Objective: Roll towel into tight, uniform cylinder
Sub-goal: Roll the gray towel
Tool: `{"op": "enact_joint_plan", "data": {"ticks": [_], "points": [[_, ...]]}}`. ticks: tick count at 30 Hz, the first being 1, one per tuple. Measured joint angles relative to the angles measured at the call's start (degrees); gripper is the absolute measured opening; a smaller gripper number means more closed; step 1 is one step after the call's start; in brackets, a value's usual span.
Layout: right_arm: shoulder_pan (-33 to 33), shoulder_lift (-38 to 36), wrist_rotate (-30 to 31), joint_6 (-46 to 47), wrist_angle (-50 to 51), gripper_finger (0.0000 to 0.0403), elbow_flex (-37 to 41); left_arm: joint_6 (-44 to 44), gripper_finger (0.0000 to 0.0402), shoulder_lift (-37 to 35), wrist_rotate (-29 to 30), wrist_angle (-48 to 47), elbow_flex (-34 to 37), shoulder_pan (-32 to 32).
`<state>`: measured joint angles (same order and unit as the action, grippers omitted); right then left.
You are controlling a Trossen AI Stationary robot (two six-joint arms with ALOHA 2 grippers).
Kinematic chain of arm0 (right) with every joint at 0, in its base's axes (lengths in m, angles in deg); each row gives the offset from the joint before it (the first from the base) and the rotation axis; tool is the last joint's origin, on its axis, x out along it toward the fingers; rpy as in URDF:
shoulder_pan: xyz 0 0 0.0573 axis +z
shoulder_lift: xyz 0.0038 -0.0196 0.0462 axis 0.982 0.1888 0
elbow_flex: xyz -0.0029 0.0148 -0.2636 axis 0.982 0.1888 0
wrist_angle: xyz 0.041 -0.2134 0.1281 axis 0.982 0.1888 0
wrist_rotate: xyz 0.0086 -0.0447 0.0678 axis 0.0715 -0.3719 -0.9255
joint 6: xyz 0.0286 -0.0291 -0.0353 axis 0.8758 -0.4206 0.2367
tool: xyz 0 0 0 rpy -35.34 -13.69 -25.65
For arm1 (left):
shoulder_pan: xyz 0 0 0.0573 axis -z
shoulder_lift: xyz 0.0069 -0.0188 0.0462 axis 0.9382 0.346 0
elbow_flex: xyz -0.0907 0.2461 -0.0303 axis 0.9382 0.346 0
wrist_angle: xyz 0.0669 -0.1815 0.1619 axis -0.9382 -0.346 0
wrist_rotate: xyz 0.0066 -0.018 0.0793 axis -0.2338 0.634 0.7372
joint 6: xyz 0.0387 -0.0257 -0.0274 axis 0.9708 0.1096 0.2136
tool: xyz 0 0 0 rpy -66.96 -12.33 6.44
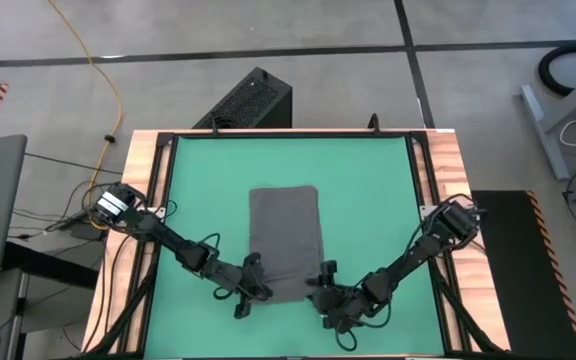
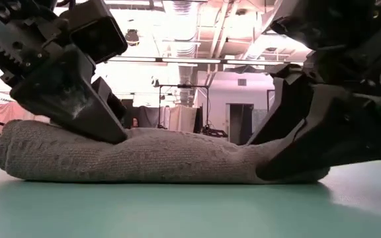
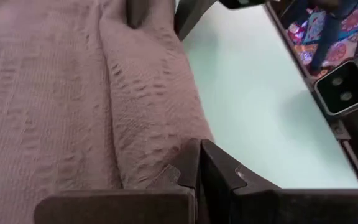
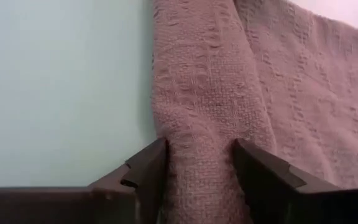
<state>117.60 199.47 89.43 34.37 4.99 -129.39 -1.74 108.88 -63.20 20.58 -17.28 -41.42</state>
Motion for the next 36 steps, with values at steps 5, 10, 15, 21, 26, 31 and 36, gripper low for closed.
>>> {"op": "enact_joint_plan", "data": {"ticks": [5, 10, 15, 21, 26, 31, 36], "points": [[-0.04, -0.29, -0.04, 7.72, 1.29, 0.0121, -0.04, 1.41, 0.0000, 0.00, -0.33, 8.49, 2.66, 1.18], [-0.76, -0.42, -5.00, 16.10, 1.14, 0.0051, -0.07, 1.65, 0.0000, -0.02, 4.04, 28.11, 11.00, 3.95], [-1.75, -0.89, -9.86, 23.34, 1.00, 0.0051, -0.07, -3.44, 0.0000, -0.09, 7.79, 32.69, 15.29, 4.18], [-4.56, -3.09, -18.72, 25.68, 0.29, 0.0053, 0.51, 0.91, 0.0035, -0.33, 5.37, 34.40, 15.23, 4.11], [-5.75, -5.91, -21.11, 26.48, -8.03, 0.0052, 6.87, 5.96, 0.0095, -3.90, 3.24, 34.99, 15.58, 4.07], [-6.27, -9.26, -21.29, 32.52, -22.35, 0.0052, 17.04, 11.05, 0.0151, -9.32, 0.88, 34.19, 15.79, 4.23], [-6.80, -10.46, -21.61, 38.13, -28.47, 0.0052, 21.16, 16.56, 0.0176, -9.16, 2.66, 22.48, 10.36, 5.20]]}}
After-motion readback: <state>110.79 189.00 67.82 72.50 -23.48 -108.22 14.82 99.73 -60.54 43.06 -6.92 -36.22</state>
